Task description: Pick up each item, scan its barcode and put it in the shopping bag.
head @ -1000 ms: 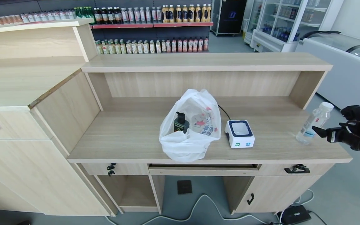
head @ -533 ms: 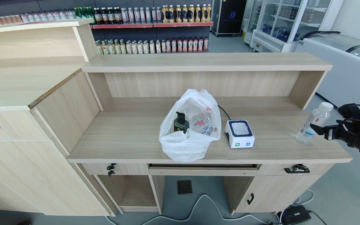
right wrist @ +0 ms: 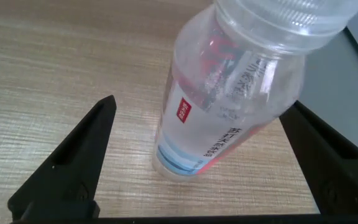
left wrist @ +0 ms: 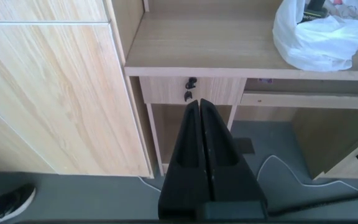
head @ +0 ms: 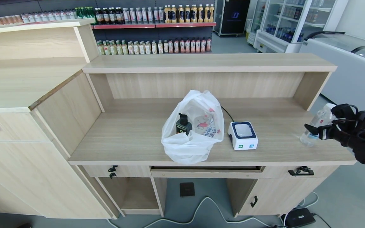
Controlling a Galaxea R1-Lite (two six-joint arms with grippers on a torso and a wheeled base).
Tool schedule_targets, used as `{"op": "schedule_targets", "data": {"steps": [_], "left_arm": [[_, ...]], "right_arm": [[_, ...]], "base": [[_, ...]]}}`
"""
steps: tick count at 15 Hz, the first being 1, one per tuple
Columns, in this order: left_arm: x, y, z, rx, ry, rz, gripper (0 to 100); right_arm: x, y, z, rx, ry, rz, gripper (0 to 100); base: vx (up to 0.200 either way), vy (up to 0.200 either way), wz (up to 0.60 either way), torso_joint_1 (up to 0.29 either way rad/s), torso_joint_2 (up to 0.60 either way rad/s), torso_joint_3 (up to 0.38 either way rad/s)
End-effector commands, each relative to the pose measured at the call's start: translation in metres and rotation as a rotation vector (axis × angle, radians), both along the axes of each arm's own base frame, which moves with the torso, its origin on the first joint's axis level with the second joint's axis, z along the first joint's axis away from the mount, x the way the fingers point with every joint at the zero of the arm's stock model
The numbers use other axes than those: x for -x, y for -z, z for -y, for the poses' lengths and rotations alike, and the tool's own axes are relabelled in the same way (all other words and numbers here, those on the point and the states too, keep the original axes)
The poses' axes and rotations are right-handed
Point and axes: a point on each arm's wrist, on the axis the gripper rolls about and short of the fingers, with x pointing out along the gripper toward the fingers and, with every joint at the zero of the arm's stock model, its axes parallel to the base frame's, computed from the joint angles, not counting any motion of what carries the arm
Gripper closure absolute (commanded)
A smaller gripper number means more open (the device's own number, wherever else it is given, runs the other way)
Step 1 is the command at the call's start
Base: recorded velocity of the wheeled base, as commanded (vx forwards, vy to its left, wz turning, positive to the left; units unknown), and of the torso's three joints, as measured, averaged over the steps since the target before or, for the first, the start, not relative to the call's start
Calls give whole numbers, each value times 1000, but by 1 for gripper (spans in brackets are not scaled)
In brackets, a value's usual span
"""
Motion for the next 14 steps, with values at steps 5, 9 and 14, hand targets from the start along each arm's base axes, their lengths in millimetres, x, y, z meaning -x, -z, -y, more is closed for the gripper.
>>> {"op": "schedule_targets", "data": {"steps": [5, 9, 14], "left_arm": [[0, 0, 0, 0, -1, 0, 100], [0, 0, 0, 0, -1, 0, 100], [0, 0, 0, 0, -1, 0, 100]], "right_arm": [[-16, 13, -7, 2, -9, -5, 0], [-25, 23, -14, 14, -31, -10, 0], [-30, 25, -17, 28, -42, -2, 0]], "base": [[0, 0, 0, 0, 0, 0], [0, 0, 0, 0, 0, 0], [0, 0, 0, 0, 0, 0]]}}
